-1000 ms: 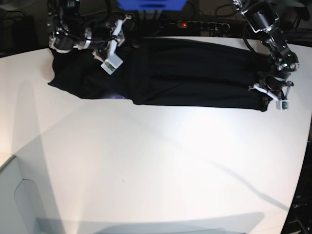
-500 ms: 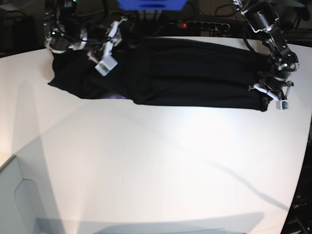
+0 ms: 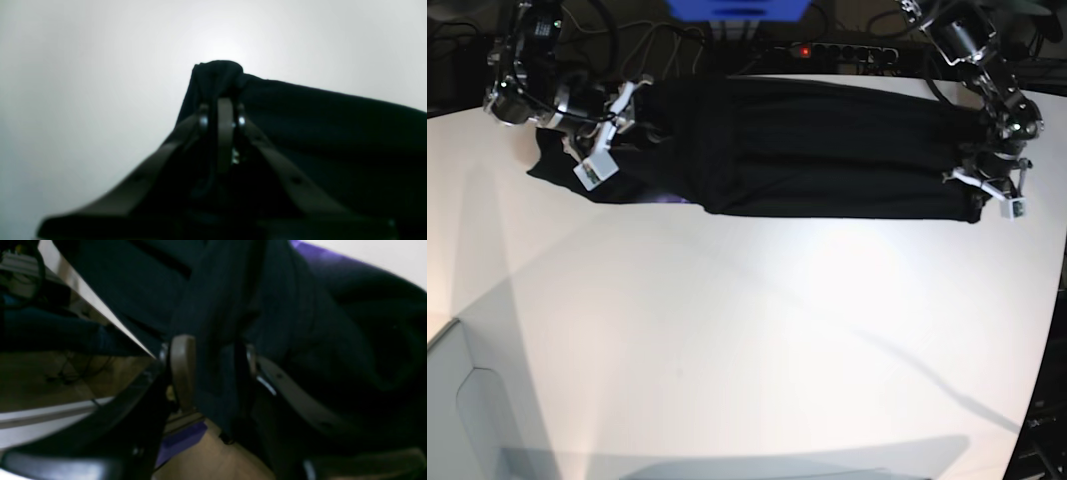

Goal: Fold the T-shirt properly

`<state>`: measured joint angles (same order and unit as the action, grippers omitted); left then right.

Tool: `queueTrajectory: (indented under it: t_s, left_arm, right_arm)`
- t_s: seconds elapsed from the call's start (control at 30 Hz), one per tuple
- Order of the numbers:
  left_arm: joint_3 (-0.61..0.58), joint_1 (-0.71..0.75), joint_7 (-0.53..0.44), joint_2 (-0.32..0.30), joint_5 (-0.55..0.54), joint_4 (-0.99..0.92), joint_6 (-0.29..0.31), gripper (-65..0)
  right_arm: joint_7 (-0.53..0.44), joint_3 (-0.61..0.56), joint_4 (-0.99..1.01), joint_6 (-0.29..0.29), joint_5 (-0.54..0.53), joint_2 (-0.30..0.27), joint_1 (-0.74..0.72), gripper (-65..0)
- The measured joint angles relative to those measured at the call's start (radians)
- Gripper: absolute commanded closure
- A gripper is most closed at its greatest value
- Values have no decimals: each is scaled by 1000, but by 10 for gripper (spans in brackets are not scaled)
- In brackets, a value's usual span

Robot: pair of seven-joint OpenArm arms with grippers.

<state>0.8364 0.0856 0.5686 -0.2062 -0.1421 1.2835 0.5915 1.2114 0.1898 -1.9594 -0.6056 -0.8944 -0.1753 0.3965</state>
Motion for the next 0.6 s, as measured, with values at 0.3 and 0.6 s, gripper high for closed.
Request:
queueTrajectory:
  t_s: [0.3,0.6]
  left_arm:
    - [68,14,34,-2,-106,-1,-1,-323]
    - [65,74,61,4,-261,134,-5,-323]
  right_arm:
    - [4,0,27,0,7,2,0,-206]
    - [0,0,29,0,4,2,-19,-206]
